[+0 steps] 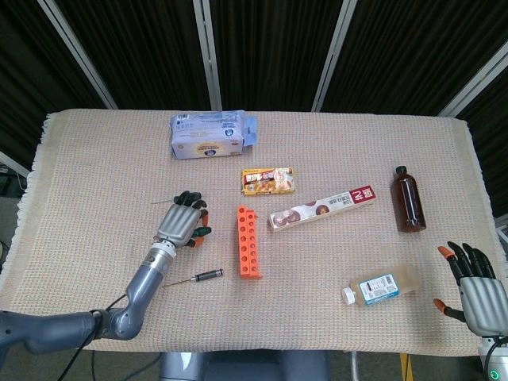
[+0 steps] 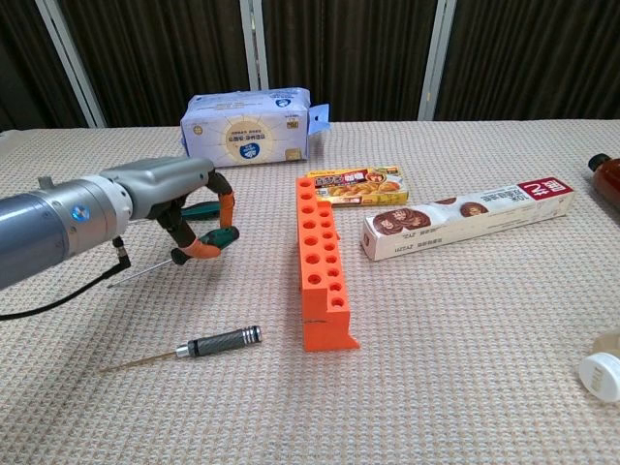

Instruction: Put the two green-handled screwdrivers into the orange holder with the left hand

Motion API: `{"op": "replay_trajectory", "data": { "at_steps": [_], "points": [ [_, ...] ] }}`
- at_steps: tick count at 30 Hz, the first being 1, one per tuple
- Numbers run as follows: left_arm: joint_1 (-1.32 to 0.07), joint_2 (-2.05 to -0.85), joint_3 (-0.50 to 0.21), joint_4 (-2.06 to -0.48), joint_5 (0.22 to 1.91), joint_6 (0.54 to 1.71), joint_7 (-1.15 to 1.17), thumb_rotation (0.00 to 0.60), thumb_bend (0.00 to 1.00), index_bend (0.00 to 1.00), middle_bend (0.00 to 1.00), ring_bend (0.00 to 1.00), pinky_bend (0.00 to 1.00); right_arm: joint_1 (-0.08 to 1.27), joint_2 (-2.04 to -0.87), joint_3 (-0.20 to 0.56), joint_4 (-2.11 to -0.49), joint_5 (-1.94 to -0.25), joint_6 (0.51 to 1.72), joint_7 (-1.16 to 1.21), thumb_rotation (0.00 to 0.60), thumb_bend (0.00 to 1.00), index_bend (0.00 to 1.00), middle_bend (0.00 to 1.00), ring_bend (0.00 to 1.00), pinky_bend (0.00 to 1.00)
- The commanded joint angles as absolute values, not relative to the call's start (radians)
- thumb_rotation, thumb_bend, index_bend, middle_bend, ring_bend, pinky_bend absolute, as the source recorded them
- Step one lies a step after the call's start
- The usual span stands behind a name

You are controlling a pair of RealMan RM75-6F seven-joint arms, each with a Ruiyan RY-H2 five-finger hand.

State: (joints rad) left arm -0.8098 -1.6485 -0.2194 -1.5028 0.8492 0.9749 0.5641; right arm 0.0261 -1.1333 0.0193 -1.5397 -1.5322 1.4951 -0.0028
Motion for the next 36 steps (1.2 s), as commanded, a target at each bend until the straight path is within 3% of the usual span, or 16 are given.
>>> {"op": "replay_trajectory", "data": {
  "at_steps": [1,9,24,36],
  "points": [
    [-0.786,-1.567,-0.262,-1.589,0.903,0.960,0.457,0.600,0.47,0.65,0.21,0.05,0.00,0.026,-1.133,0.019,-1.541,-1.533,1.495,-0.003,0.600,0.00,0.13,0.08,0.02,0.09],
    [-0.751,-1.521,-0.309,-1.638,1.043,0.996,0.249,0.600,0.47,0.63,0.22,0.04,0.01,0.027,-1.133,0.020,-1.542,-1.538,1.499,-0.003,0.600,0.00,0.14,0.09,0.02,0.09],
    [-0.723,-1.588,-0.430,-1.554,1.252,1.075,-0.416,0.600,0.53,0.62,0.23,0.03,0.05,0.026,-1.132,0.025,-1.538,-1.527,1.496,0.001,0.600,0.00,0.14,0.09,0.02,0.10],
    [-0.784,-1.606,-0.465,-1.501,1.247,1.008,-0.563,0.600,0.53,0.60,0.23,0.03,0.06,0.034,-1.133,0.030,-1.540,-1.518,1.482,-0.004,0.600,0.00,0.14,0.09,0.02,0.11]
  ]
}}
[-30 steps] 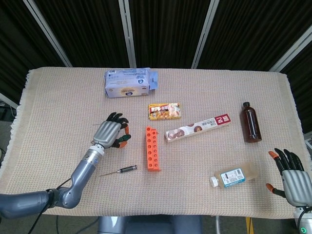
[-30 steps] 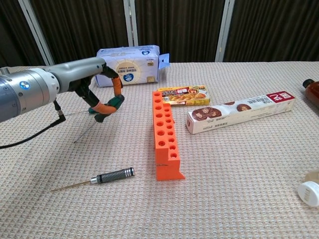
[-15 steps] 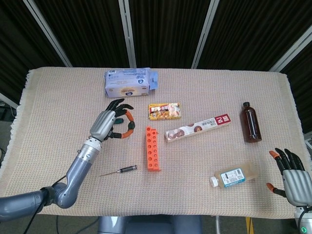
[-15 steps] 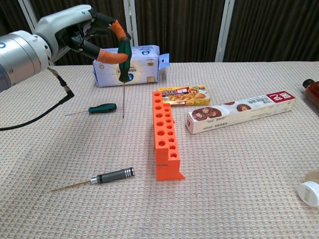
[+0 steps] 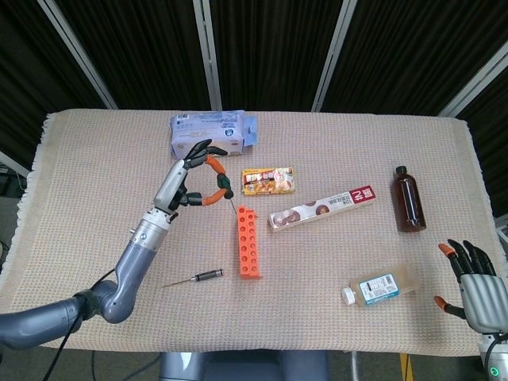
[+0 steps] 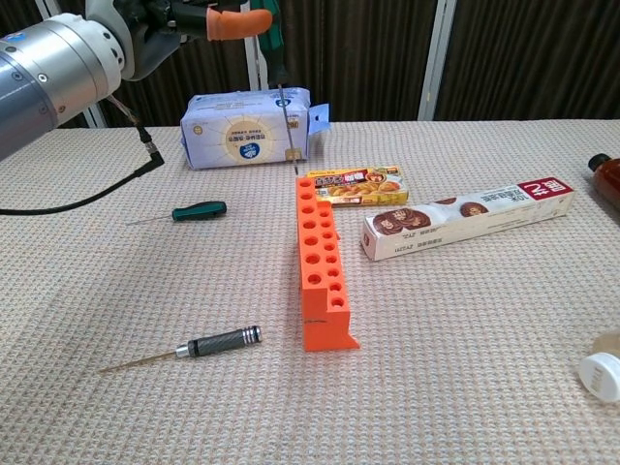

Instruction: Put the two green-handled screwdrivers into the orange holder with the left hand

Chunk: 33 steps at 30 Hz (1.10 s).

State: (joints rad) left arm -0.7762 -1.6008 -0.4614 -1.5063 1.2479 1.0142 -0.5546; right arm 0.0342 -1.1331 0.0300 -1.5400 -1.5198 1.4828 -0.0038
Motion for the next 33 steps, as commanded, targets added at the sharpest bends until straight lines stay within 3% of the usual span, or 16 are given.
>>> {"op": "replay_trajectory", "data": {
  "at_steps": [1,33],
  "points": [
    [-0.788,-1.609,-0.467,-1.498,1.246,1.006,-0.568,0.600,0.53,0.60,0.23,0.03,0.06,0.034,-1.133,0.031,-1.540,-1.516,1.481,-0.004,0.600,0.00,0.14,0.09,0.02,0.11],
    [-0.876,-1.668,-0.451,-1.337,1.203,0.936,-0.610,0.600,0.53,0.60,0.23,0.03,0.07,0.043,-1.132,0.044,-1.552,-1.474,1.452,-0.029,0.600,0.00,0.14,0.10,0.03,0.11]
  ]
}}
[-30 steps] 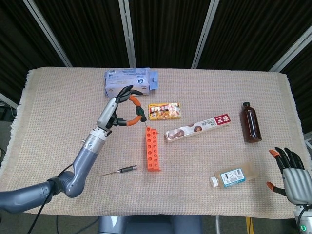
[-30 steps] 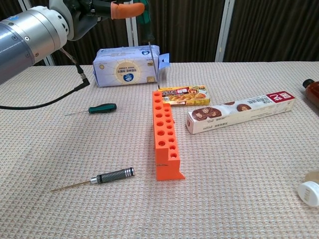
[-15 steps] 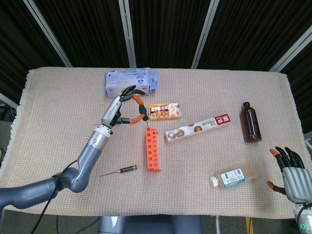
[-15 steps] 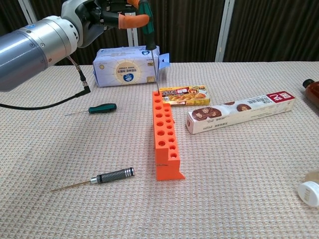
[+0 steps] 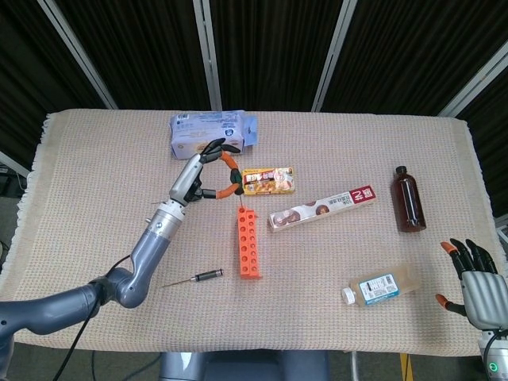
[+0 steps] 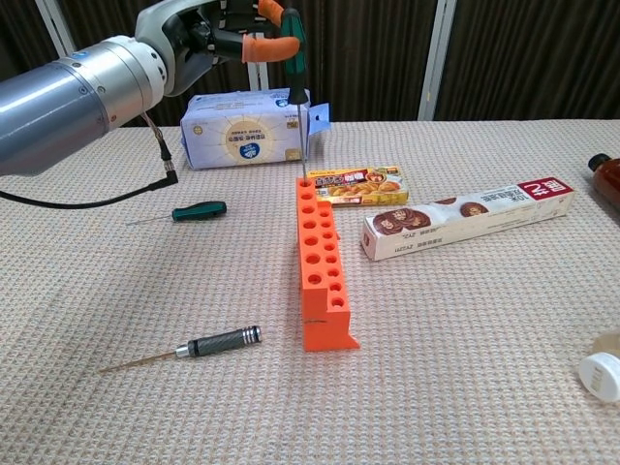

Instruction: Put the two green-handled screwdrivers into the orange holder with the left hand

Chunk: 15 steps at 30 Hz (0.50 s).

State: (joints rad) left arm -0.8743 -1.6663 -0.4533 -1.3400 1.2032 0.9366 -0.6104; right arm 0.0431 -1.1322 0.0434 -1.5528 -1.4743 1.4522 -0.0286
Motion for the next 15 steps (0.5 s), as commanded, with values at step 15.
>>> {"op": "replay_trajectory", "data": {
  "at_steps": [15],
  "points": [
    [-0.885,-1.677,-0.431,-1.313,1.201,0.927,-0.597,0.600,0.53,0.61,0.23,0.03,0.07,0.043,-1.135,0.043,-1.545,-1.468,1.447,-0.022,0.600,0.00,0.14,0.10,0.03,0.11]
  ]
}}
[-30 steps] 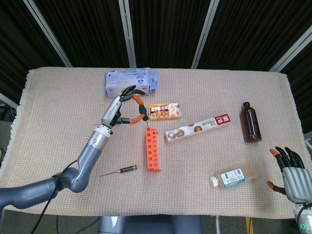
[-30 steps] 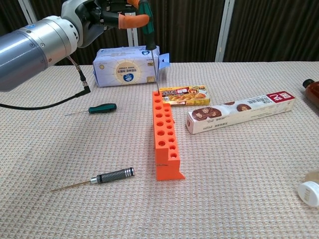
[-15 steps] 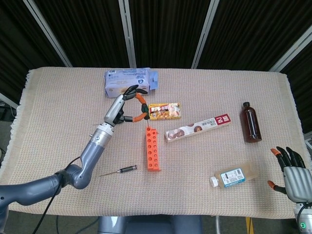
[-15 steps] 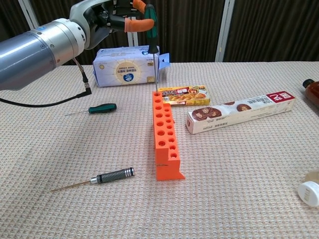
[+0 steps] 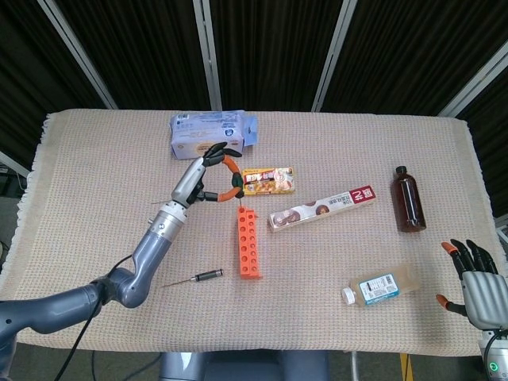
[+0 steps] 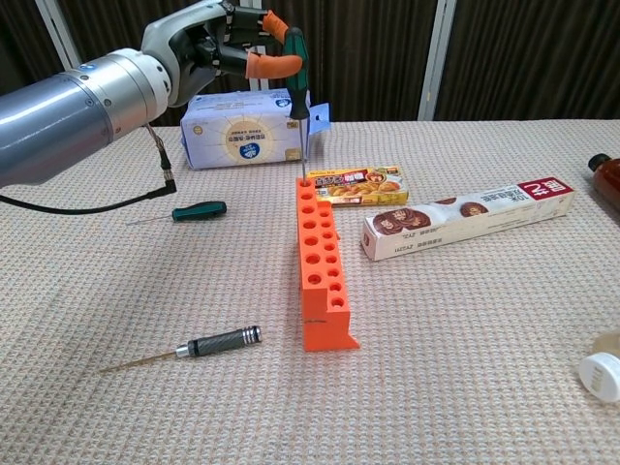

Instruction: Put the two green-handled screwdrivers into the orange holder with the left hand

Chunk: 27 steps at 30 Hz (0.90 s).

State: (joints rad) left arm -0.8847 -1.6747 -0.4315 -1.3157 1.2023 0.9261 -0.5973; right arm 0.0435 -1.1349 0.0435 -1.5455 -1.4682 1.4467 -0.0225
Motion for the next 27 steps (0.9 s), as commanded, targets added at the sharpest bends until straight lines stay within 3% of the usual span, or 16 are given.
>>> {"op": "replay_trajectory", "data": {
  "at_steps": [1,27],
  "points": [
    [-0.885,-1.680,-0.430,-1.310,1.200,0.927,-0.598,0.600,0.53,0.61,0.23,0.03,0.07,0.043,-1.135,0.044,-1.544,-1.467,1.447,-0.022,0.600,0.00,0.14,0.10,0.03,0.11],
    [-0.877,-1.730,-0.354,-1.251,1.221,0.889,-0.585,0.600,0.53,0.61,0.23,0.03,0.07,0.044,-1.137,0.044,-1.535,-1.461,1.439,-0.015,0.600,0.00,0.14,0.10,0.03,0.11]
  ]
}}
